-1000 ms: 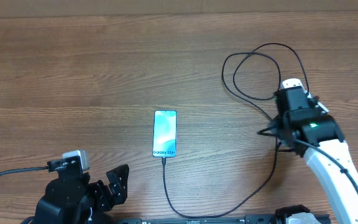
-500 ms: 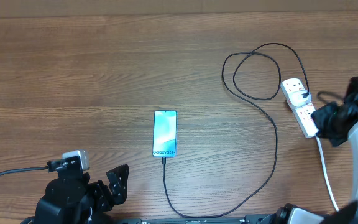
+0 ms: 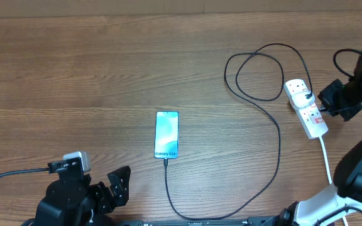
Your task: Plug charger to phone and switch on socket
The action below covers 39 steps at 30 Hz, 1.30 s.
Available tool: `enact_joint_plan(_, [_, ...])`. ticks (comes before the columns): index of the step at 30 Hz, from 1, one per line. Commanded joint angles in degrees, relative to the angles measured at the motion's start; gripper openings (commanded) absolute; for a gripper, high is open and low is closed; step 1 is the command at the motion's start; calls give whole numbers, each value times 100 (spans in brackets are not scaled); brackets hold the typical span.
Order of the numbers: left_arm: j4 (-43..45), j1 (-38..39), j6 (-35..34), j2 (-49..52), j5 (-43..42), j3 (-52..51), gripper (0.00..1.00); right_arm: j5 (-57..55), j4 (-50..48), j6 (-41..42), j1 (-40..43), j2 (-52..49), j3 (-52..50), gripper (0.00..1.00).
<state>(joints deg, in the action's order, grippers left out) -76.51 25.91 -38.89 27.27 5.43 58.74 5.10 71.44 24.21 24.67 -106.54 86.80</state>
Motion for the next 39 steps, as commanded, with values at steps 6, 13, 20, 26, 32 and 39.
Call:
enact_joint_plan(6, [20, 37, -52, -31, 70, -22, 100, 125, -236, -221, 15, -352, 162, 4])
enact_joint_plan(13, [20, 37, -52, -31, 70, -22, 100, 317, -636, -221, 15, -629, 162, 4])
enact_joint_plan(20, [20, 37, -55, -31, 70, -22, 100, 315, -828, -221, 15, -772, 162, 4])
enact_joint_plan(26, [20, 37, -52, -31, 70, -22, 99, 313, -999, -221, 15, -822, 162, 4])
enact_joint_plan(32, [20, 37, -52, -31, 70, -22, 100, 317, -1078, -221, 11, -973, 162, 4])
enact_joint_plan(39, [17, 37, -52, -31, 70, -22, 100, 317, -1145, -221, 11, -1156, 162, 4])
